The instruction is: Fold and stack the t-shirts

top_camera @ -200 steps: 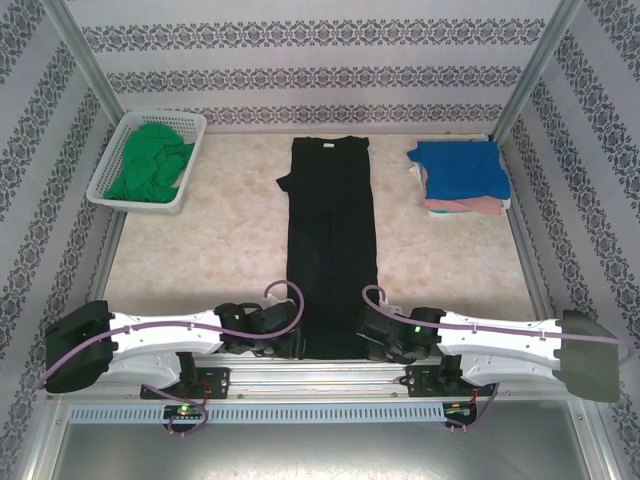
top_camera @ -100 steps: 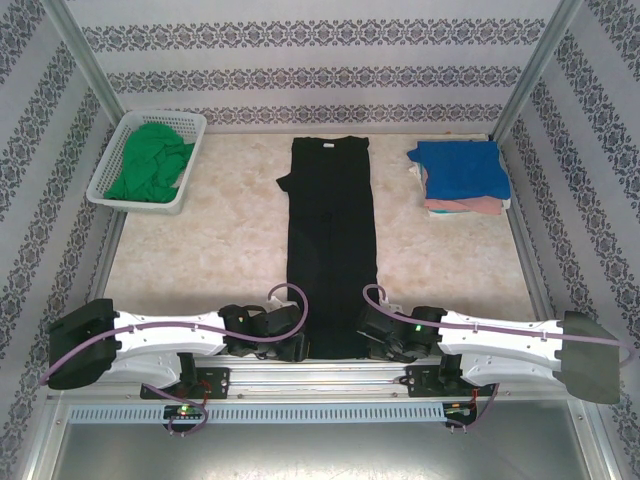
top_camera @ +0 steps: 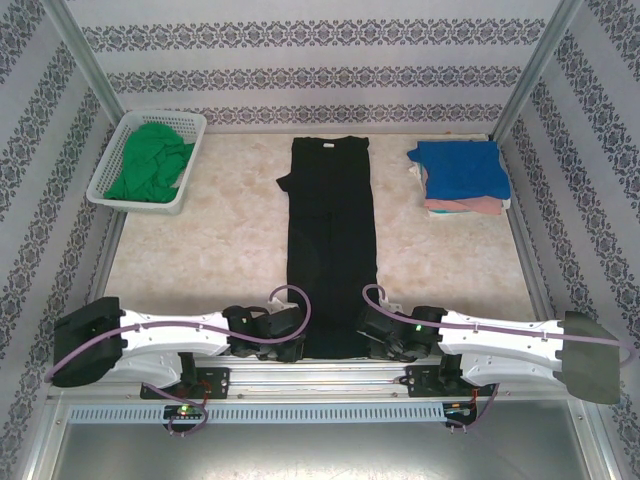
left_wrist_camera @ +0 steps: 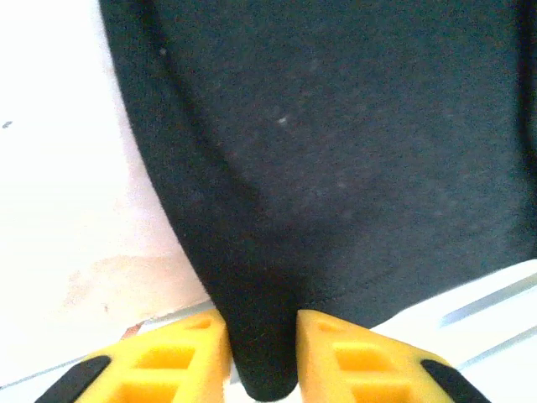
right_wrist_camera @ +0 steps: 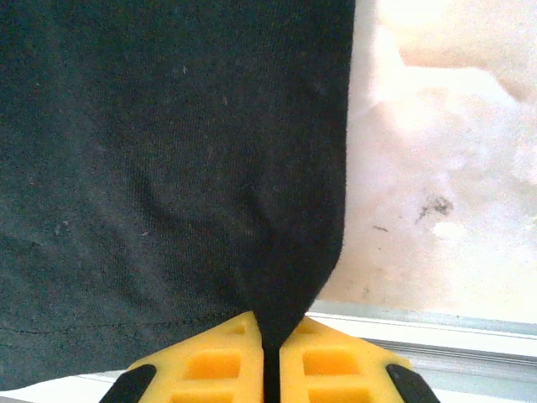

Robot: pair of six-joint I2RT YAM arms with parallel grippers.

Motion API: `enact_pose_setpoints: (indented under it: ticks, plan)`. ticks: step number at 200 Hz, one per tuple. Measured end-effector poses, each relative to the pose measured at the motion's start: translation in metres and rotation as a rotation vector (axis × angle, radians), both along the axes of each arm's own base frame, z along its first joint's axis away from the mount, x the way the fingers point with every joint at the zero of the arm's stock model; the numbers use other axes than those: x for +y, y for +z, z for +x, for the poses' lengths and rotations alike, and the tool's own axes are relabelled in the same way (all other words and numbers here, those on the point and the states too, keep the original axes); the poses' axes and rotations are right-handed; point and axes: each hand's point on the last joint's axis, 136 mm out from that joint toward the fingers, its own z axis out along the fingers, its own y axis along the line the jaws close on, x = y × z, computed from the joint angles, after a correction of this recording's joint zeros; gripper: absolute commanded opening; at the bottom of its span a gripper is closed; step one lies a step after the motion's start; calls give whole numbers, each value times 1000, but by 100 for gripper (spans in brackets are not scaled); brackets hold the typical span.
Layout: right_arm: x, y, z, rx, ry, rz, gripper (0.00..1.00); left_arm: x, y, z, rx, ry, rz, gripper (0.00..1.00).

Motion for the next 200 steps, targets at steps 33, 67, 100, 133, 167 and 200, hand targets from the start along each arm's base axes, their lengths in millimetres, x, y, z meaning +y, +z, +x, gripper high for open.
enact_pose_setpoints:
  ticks: [33,67,100,133,167,200]
  plan:
    - [3,15,8,-36,-3,22,9,-8,24,5,-52,-10,-91,0]
    - [14,54,30,-134,-3,71,8,-9,58,24,-137,-13,-127,0]
    - [16,98,75,-254,-42,111,10,-11,102,73,-245,30,-174,0]
    - [5,120,130,-326,-87,76,10,-1,128,138,-328,89,-158,0]
    - [-2,133,191,-343,-107,49,10,4,132,203,-345,123,-149,0]
    - [-3,139,249,-342,-102,58,11,10,115,264,-300,153,-151,0]
